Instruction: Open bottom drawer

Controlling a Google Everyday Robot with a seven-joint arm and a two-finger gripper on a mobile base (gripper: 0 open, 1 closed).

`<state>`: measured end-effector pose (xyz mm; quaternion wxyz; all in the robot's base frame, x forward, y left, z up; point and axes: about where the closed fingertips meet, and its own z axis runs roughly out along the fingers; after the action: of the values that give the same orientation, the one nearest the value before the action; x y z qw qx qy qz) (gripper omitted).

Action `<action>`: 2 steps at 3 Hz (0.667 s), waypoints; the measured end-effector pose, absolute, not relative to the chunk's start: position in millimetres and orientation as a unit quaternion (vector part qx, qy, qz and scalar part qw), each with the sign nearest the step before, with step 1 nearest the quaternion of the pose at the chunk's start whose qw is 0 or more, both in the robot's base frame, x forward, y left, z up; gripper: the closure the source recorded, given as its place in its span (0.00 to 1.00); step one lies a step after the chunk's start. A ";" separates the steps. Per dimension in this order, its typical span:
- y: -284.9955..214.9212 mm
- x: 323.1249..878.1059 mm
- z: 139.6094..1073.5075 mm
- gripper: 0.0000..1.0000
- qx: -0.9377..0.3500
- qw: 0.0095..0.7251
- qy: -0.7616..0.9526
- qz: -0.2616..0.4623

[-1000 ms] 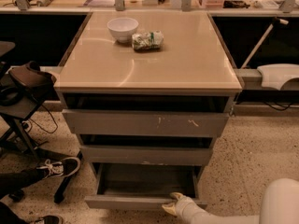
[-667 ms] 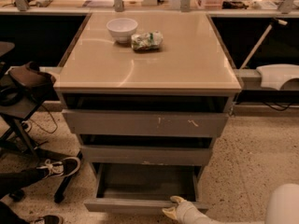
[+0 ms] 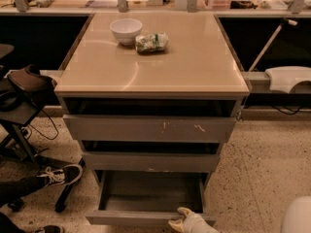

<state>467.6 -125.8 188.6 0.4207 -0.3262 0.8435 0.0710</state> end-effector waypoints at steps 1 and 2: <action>-125.5 467.4 193.8 1.00 -0.326 0.421 0.844 0.071; -128.2 450.0 189.5 1.00 -0.317 0.422 0.846 0.075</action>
Offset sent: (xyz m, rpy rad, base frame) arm -0.4328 -0.1133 -0.0952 0.3396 0.1043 -0.3305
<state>450.0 -128.2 189.5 0.4217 -0.3168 0.8463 0.0750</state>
